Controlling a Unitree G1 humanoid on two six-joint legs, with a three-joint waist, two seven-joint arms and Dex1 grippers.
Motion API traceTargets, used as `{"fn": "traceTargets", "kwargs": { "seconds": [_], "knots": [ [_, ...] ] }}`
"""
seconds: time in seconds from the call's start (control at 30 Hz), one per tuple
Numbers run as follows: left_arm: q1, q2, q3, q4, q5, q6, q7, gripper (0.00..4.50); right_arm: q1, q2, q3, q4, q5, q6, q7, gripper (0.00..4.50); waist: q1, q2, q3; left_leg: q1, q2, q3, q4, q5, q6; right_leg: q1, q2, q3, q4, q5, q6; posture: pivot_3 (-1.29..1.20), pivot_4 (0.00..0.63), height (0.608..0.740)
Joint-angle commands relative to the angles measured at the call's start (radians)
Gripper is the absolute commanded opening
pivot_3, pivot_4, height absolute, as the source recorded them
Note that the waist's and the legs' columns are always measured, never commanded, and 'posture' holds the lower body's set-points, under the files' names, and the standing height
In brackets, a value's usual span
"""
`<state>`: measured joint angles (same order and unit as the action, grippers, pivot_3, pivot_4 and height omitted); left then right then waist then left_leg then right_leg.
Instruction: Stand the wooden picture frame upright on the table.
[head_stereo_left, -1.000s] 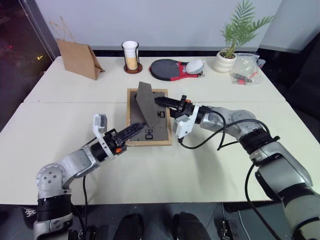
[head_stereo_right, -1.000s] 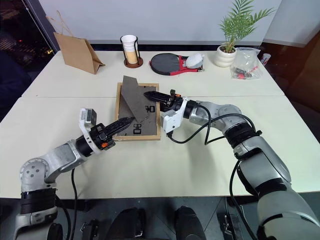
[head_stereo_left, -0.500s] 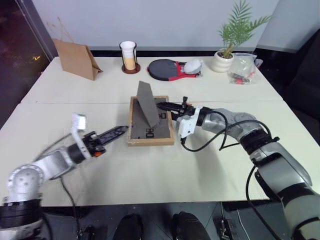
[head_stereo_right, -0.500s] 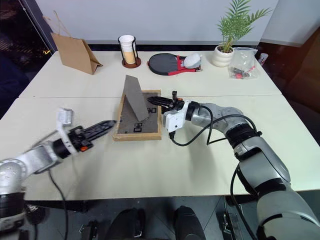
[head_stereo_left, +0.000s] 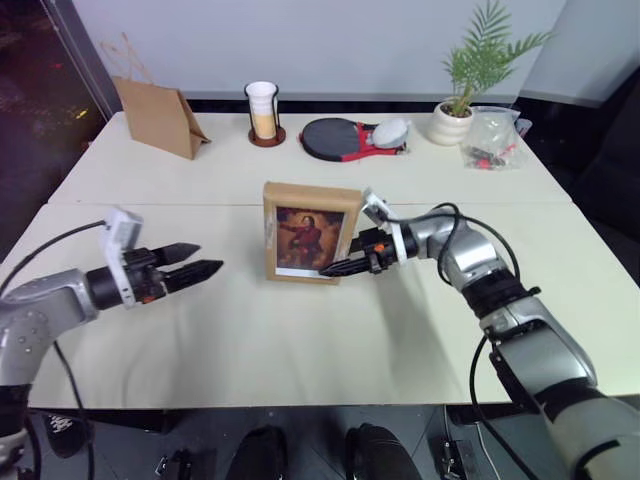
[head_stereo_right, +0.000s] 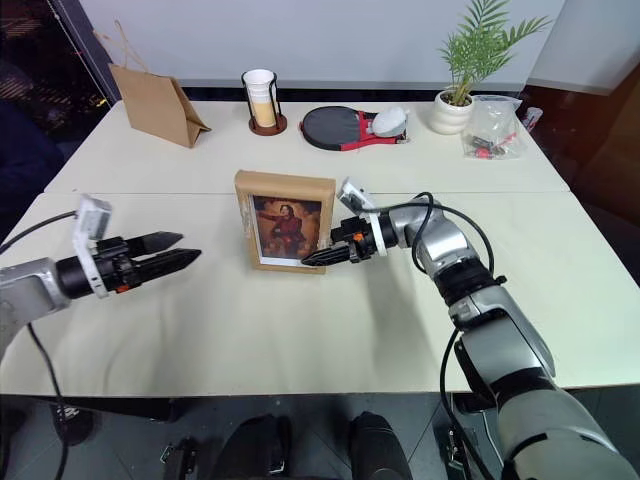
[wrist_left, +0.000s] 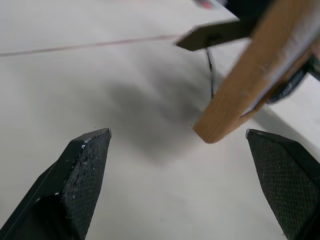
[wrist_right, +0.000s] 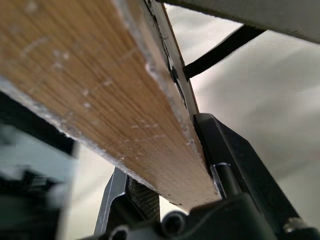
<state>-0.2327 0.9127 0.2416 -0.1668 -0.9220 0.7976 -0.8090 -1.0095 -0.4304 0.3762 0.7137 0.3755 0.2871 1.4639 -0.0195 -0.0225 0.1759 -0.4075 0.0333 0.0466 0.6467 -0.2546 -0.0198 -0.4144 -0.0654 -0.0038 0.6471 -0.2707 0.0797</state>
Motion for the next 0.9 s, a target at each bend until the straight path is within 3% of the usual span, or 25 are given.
{"fn": "traceTargets", "kwargs": {
  "seconds": [0.03, 0.27, 0.5, 0.53, 0.73, 0.9],
  "knots": [
    [-0.001, 0.000, -0.014, -0.069, 0.041, -0.011, -0.014, 4.45, -0.049, 0.048, -0.032, 0.148, -0.049, -0.013, 0.046, 1.08, -0.003, 0.000, 0.000, 0.000, 0.000, 0.000, -0.001, 0.000, 0.000, -0.001, 0.000, 0.000, 0.000, 0.000, 0.000, 0.00, 0.150, 0.740],
    [0.023, -0.015, -0.012, -0.120, 0.073, -0.009, -0.025, 4.45, -0.089, 0.122, -0.065, 0.402, -0.169, -0.103, 0.028, 1.08, -0.011, 0.000, 0.000, -0.005, 0.000, 0.003, 0.000, 0.001, -0.001, -0.008, 0.000, 0.001, 0.002, 0.000, 0.000, 0.00, 0.150, 0.740],
    [0.030, -0.015, -0.013, -0.144, 0.077, 0.005, -0.048, 4.50, -0.078, 0.103, -0.124, 0.407, -0.221, -0.112, 0.048, 4.39, -0.022, 0.000, 0.000, -0.004, 0.000, 0.002, 0.000, 0.001, -0.002, -0.006, 0.000, 0.001, 0.003, 0.001, -0.001, 0.00, 0.150, 0.740],
    [0.029, -0.017, -0.014, -0.147, 0.077, 0.007, -0.051, 4.50, -0.070, 0.092, -0.134, 0.393, -0.225, -0.112, 0.038, 4.46, -0.023, 0.000, 0.000, -0.004, 0.000, 0.002, 0.000, 0.001, -0.002, -0.006, 0.000, 0.001, 0.003, 0.001, -0.001, 0.00, 0.150, 0.740],
    [0.036, -0.019, -0.008, -0.152, 0.095, -0.005, -0.058, 4.50, 0.143, -0.111, -0.209, -0.002, -0.223, -0.054, -0.050, 4.46, -0.006, 0.000, 0.000, -0.005, -0.001, 0.002, -0.001, 0.001, -0.001, -0.007, -0.001, 0.001, 0.002, 0.001, -0.001, 0.00, 0.150, 0.740],
    [0.082, 0.001, 0.045, -0.145, 0.136, -0.039, -0.067, 4.50, 0.450, -0.315, -0.401, -0.667, -0.119, 0.214, -0.199, 4.46, 0.002, 0.003, 0.001, -0.005, 0.000, 0.003, -0.001, 0.001, -0.001, -0.008, -0.001, 0.002, 0.002, 0.000, -0.001, 0.00, 0.150, 0.740]
  ]
}}
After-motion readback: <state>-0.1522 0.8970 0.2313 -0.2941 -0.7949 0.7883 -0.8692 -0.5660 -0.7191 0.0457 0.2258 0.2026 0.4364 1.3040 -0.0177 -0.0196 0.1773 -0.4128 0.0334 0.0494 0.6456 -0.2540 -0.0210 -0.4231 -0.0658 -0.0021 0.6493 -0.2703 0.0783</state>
